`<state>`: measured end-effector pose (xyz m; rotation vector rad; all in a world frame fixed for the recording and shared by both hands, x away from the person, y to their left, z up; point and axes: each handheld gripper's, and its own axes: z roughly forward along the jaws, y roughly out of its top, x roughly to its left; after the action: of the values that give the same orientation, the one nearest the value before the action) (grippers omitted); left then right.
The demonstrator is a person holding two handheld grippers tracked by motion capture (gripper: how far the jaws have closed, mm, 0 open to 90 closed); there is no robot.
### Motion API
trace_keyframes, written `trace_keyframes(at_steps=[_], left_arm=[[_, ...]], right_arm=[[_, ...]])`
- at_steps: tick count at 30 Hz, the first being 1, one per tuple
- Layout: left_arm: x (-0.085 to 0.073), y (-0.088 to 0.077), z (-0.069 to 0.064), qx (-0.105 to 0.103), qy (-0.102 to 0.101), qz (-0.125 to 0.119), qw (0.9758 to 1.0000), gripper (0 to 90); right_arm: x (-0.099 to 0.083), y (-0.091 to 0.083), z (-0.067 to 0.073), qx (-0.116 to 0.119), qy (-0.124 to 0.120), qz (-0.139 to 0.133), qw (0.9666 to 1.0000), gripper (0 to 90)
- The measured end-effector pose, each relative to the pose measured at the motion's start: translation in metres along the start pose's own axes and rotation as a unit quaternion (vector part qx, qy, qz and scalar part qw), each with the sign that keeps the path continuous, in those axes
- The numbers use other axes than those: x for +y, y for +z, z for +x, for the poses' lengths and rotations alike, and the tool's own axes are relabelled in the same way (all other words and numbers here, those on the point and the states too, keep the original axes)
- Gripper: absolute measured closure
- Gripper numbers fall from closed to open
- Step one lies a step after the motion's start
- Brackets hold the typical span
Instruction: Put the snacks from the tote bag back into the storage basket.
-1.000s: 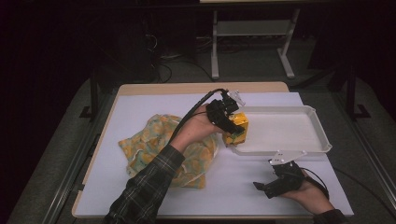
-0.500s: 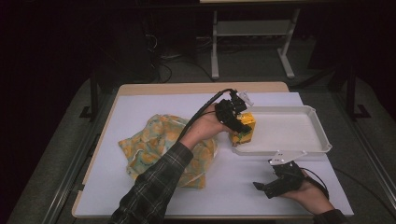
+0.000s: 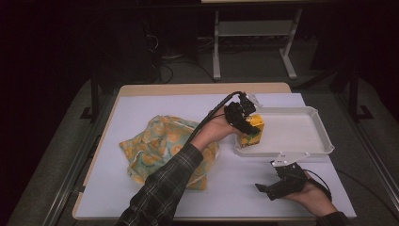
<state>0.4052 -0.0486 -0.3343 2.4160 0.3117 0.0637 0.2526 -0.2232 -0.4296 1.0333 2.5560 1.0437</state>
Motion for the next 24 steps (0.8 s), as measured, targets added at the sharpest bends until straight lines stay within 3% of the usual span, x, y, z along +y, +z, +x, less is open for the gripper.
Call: trace_keyframes(at_steps=[12,17,24], left_arm=[[-0.004,0.021,0.0,0.015,-0.026,0.016,0.9994,52.9],[-0.008,0.027,0.0,0.018,-0.025,0.035,0.9989,52.8],[-0.013,0.033,0.001,0.028,-0.037,0.035,0.9983,52.7]], right_arm=[[0.0,0.0,0.0,0.002,0.001,0.001,1.0,0.2],[0.0,0.0,0.0,0.0,-0.001,0.001,1.0,0.1],[0.0,0.0,0.0,-0.001,0.0,0.001,1.0,0.2]])
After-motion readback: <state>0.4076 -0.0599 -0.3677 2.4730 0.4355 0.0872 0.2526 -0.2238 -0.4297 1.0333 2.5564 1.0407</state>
